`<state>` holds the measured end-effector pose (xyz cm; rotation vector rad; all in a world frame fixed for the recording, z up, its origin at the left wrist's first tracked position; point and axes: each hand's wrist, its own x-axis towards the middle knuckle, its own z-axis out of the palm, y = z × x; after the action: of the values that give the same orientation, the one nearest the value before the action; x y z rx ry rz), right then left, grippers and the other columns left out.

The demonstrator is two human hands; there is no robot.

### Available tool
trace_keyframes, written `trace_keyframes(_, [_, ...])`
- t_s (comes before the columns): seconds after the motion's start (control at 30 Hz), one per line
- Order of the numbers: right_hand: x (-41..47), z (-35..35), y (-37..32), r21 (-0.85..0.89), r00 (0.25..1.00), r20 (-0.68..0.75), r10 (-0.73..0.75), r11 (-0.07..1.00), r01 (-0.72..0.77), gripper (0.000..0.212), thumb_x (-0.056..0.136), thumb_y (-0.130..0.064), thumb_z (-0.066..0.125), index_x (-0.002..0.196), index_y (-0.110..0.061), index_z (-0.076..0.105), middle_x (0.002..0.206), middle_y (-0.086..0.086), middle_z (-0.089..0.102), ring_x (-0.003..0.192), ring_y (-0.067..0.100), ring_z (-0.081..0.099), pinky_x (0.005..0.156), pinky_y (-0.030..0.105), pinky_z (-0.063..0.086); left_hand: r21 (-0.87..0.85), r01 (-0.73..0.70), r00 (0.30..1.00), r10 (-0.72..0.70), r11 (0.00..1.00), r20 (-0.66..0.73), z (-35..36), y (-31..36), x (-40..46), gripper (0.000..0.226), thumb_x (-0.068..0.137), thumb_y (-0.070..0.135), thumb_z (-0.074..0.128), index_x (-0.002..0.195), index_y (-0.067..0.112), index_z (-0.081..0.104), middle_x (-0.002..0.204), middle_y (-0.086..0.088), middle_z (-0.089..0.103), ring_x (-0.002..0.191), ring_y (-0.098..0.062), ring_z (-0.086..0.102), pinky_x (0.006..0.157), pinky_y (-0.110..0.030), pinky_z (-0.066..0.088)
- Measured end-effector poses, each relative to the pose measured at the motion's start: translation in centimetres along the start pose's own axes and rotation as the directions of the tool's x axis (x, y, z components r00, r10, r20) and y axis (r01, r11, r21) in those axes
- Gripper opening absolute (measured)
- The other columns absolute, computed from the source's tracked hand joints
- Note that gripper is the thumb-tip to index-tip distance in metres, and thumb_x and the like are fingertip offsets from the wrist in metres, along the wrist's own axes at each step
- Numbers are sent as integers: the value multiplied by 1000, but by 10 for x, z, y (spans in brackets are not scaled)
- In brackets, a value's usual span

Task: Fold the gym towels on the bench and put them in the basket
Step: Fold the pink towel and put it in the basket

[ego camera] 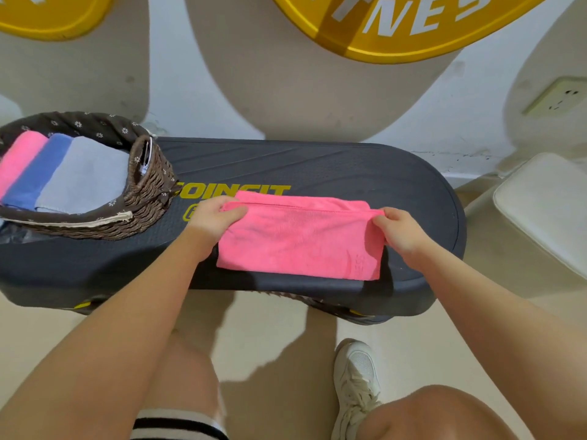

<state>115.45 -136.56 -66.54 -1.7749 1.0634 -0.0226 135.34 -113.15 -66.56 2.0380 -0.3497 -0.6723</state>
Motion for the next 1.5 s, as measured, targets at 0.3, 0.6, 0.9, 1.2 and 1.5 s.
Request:
trace_keyframes(0.3, [48, 18, 6, -149, 993, -115, 5, 989, -22, 44, 99, -31, 41, 64, -4, 42, 61, 4, 40, 58, 18, 35, 52, 31, 26, 64, 119, 977, -106, 991, -186, 23, -14, 38, 23, 96, 23, 44, 102, 6, 59, 98, -11, 51, 92, -21, 44, 75, -29, 29])
trace_keyframes(0.6, [66, 22, 11, -225, 973, -218, 81, 966, -130, 48, 97, -34, 42, 57, -9, 39, 57, 3, 43, 65, 26, 45, 55, 33, 38, 499, 93, 977, 18, 861, -214, 34, -4, 67, 37, 100, 21, 33, 118, -2, 56, 114, -25, 60, 106, -41, 54, 85, -44, 41])
trace_keyframes(0.9, [62, 31, 6, -332, 946, -322, 47, 930, -159, 45, 100, -36, 30, 59, -18, 36, 72, 5, 48, 77, 29, 49, 67, 34, 37, 598, 101, 952, 96, 795, -289, 42, -11, 69, 34, 99, 28, 35, 105, 0, 52, 104, -27, 62, 99, -43, 56, 72, -43, 40])
trace_keyframes(1.2, [31, 107, -16, -607, 818, 102, -567, 616, 503, 65, 82, -29, 23, 137, -1, 42, 148, 20, 36, 139, 37, 31, 115, 44, 19, 721, -501, 796, 581, 478, 168, 86, -18, 46, 48, 77, 6, 39, 121, -6, 54, 129, -27, 53, 118, -41, 54, 99, -45, 41])
trace_keyframes(1.5, [30, 98, 22, -772, 898, 203, -389, 501, 391, 82, 78, -57, -5, 151, -21, 4, 160, -2, 0, 148, 19, 1, 112, 34, -12, 849, -354, 926, 270, 391, 262, 57, -43, 33, 97, 74, 71, 11, 147, 9, 17, 156, -18, 8, 145, -30, 8, 117, -43, 6])
